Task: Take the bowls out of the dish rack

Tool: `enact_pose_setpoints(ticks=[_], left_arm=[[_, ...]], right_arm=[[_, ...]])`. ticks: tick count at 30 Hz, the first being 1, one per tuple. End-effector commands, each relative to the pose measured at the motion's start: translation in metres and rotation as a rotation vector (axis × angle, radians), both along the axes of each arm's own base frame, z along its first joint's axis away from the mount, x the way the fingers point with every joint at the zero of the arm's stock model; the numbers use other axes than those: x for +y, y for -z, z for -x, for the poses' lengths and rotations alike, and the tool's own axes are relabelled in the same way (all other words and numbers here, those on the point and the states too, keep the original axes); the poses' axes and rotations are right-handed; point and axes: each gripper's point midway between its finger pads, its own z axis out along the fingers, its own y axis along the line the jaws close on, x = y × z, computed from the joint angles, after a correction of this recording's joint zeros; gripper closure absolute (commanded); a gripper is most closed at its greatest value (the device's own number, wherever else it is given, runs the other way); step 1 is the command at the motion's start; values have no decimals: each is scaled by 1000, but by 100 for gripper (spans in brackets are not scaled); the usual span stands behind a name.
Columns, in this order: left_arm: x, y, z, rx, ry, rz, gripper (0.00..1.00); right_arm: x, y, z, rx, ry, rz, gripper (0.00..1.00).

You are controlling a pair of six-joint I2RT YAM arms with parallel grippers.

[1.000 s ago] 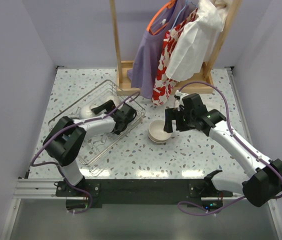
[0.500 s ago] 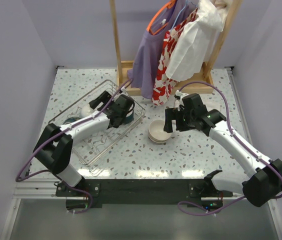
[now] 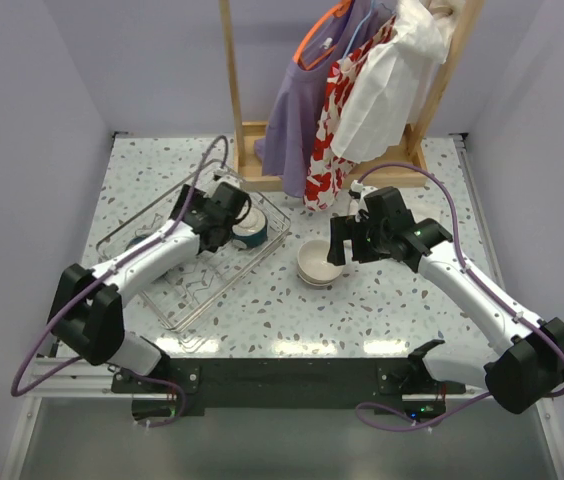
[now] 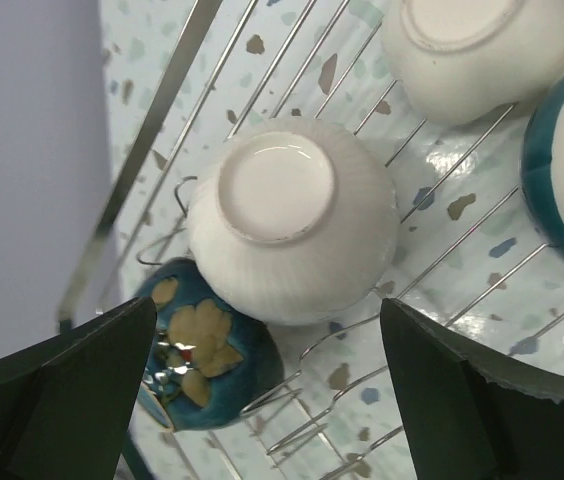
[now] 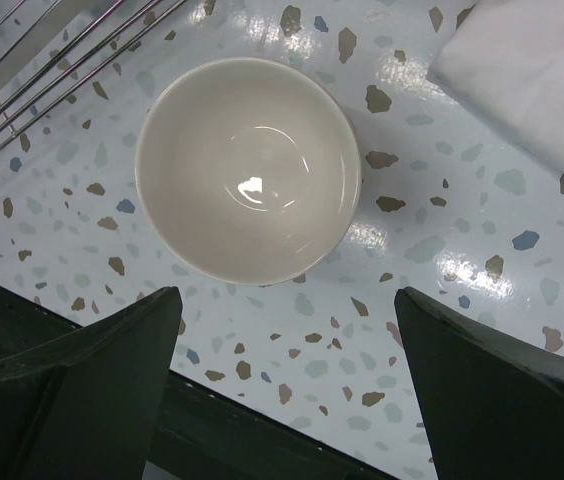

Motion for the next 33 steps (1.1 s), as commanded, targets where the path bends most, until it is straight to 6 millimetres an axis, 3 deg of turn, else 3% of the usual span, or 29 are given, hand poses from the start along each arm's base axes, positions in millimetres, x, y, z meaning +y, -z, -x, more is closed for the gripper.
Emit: enact_pose_setpoints(ticks=[1,5,10,15,23,33], left_arm=[[3,-15,1,-106,-167,456,0],[1,-37,2,-201,-249,656,0],[-10,-26,7,-214,-369,931,0],[7,-14,14,-274,-546,1090,0],[17,-4,17,-370,-692,1185,0],[34,7,14,-494,-776,1180,0]], right_arm=[[6,-14,-5,-36,-13,-37,7],[7,-14,-6,-38,-14,-37,7],[7,-14,-4,-36,-15,-45,7],[4,-12,-2,-40,-9,-42,7],[3,-12,-1,-49,-11,-39,7],[1,-10,1,-48,-13,-33,7]])
